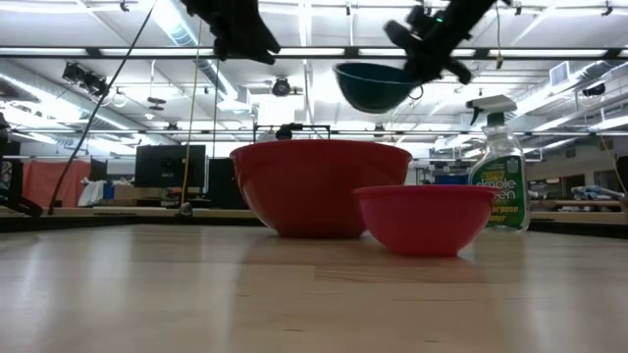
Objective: Nest bowls inside each other
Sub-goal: Stack the blue bowl on top of the green bowl
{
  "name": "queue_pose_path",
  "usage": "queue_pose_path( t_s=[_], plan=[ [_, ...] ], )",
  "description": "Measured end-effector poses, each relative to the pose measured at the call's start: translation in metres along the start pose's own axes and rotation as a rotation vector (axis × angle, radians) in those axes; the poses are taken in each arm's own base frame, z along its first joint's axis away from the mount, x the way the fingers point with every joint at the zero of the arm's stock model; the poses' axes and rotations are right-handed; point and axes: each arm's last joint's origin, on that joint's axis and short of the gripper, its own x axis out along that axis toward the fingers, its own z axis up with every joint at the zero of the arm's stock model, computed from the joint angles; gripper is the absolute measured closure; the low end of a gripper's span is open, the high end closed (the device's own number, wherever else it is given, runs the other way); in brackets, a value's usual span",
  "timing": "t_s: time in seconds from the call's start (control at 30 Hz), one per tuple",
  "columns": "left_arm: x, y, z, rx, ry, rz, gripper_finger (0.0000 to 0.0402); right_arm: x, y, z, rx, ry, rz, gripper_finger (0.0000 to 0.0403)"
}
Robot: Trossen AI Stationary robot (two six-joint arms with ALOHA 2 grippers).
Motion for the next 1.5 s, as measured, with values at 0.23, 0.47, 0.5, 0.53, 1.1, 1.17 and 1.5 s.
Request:
queue_pose_path(
  t_s=[0.23, 0.47, 0.5, 0.53, 1.1, 1.17, 1.5],
  plan=[
    [-0.019, -0.003, 0.002, 0.092, -0.029, 0.149, 0.0199, 0.032, 0.047, -0.005, -0.117, 0.03, 0.01, 0.0383],
    [-0.025, -0.002, -0.003, 0.103, 0.013, 0.153, 0.0199, 0.073, 0.086, -0.038, -0.311, 0.227, 0.087, 0.0383],
    [-0.025, -0.002, -0.005, 0.092, 0.031, 0.153, 0.0199, 0.077, 0.091, -0.043, -0.328, 0.248, 0.099, 0.0383],
    [-0.025, -0.002, -0.007, 0.087, 0.049, 0.153, 0.0199, 0.081, 0.095, -0.048, -0.338, 0.269, 0.116, 0.0383],
    [-0.034, -0.001, -0.005, 0.057, 0.022, 0.152, 0.0199, 0.125, 0.099, -0.09, -0.38, 0.481, 0.122, 0.037],
    [-0.038, -0.001, -0.005, 0.057, 0.019, 0.152, 0.0198, 0.128, 0.097, -0.092, -0.38, 0.495, 0.118, 0.037],
    [-0.039, -0.005, -0.005, 0.07, 0.014, 0.127, 0.0198, 0.135, 0.092, -0.093, -0.366, 0.57, 0.174, 0.0339]
  ],
)
